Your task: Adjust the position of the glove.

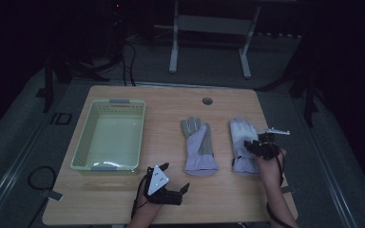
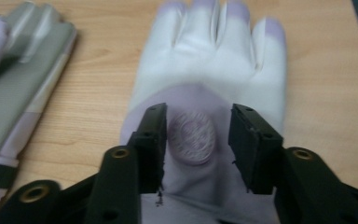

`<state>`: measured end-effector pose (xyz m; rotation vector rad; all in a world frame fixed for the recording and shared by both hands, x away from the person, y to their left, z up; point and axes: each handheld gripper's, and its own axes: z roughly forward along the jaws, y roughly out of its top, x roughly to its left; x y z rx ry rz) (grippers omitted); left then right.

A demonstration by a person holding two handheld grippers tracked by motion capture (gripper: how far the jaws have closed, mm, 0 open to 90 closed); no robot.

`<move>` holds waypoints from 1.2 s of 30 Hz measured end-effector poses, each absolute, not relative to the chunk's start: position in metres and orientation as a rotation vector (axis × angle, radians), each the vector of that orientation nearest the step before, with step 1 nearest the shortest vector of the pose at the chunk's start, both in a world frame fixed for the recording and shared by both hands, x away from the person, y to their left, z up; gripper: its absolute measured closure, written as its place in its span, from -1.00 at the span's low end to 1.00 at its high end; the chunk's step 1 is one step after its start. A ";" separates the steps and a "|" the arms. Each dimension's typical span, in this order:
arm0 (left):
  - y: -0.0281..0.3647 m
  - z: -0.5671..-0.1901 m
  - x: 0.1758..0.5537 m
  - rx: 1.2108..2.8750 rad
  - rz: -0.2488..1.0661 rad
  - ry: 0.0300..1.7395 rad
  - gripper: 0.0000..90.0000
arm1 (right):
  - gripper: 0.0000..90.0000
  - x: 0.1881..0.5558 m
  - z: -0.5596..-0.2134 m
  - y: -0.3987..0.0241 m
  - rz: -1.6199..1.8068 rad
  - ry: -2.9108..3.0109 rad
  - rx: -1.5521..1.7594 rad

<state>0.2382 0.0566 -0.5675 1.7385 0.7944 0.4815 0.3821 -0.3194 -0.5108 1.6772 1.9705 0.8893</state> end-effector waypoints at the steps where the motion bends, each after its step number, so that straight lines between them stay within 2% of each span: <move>1: 0.057 -0.567 0.238 1.738 0.481 0.794 -1.00 | 0.20 0.383 -0.508 -0.322 0.898 1.995 1.651; 13: 0.056 -0.567 0.238 1.738 0.481 0.795 -1.00 | 0.07 0.392 -0.500 -0.336 0.887 2.222 1.445; 20: 0.056 -0.567 0.238 1.738 0.483 0.796 -1.00 | 0.04 0.396 -0.519 -0.337 0.864 2.277 1.425; 24: 0.056 -0.567 0.238 1.737 0.483 0.798 -1.00 | 0.18 0.396 -0.532 -0.338 0.893 2.279 1.459; 26: 0.056 -0.567 0.238 1.737 0.482 0.800 -1.00 | 0.37 0.393 -0.535 -0.335 0.897 2.273 1.439; 32: 0.056 -0.568 0.238 1.734 0.483 0.800 -1.00 | 0.48 0.390 -0.534 -0.327 0.842 2.276 1.425; 34: 0.056 -0.567 0.238 1.737 0.485 0.801 -1.00 | 0.63 0.390 -0.534 -0.326 0.840 2.263 1.448; 36: 0.056 -0.567 0.238 1.736 0.484 0.801 -1.00 | 0.70 0.388 -0.533 -0.324 0.842 2.236 1.467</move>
